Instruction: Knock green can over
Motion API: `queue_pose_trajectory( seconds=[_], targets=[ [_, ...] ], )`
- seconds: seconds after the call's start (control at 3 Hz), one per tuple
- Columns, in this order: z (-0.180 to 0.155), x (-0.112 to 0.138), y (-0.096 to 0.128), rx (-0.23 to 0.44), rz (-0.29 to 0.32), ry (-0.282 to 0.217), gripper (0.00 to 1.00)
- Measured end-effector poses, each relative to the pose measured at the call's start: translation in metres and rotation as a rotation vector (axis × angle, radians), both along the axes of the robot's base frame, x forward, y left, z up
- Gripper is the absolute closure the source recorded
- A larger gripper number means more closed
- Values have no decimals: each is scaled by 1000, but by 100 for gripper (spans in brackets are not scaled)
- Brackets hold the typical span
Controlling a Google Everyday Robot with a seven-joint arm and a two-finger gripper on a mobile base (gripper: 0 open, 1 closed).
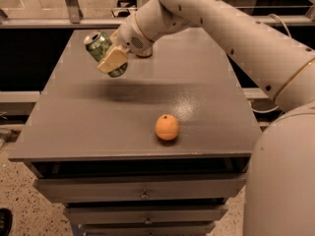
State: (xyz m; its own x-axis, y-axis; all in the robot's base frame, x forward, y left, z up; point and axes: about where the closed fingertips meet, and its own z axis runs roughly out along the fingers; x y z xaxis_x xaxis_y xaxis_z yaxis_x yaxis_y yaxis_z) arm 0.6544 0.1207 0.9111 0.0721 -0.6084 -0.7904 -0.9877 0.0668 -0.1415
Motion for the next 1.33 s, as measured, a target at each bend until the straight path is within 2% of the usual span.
queue_pose_trajectory(
  seconds=[0.33, 0.67, 1.0, 1.33],
  targets=[
    [-16, -7, -26, -180, 44, 45, 100],
    [-41, -38, -46, -403, 163, 108, 100],
    [-59, -64, -54, -540, 234, 136, 96],
    [-65, -71, -54, -568, 239, 138, 67]
  ],
)
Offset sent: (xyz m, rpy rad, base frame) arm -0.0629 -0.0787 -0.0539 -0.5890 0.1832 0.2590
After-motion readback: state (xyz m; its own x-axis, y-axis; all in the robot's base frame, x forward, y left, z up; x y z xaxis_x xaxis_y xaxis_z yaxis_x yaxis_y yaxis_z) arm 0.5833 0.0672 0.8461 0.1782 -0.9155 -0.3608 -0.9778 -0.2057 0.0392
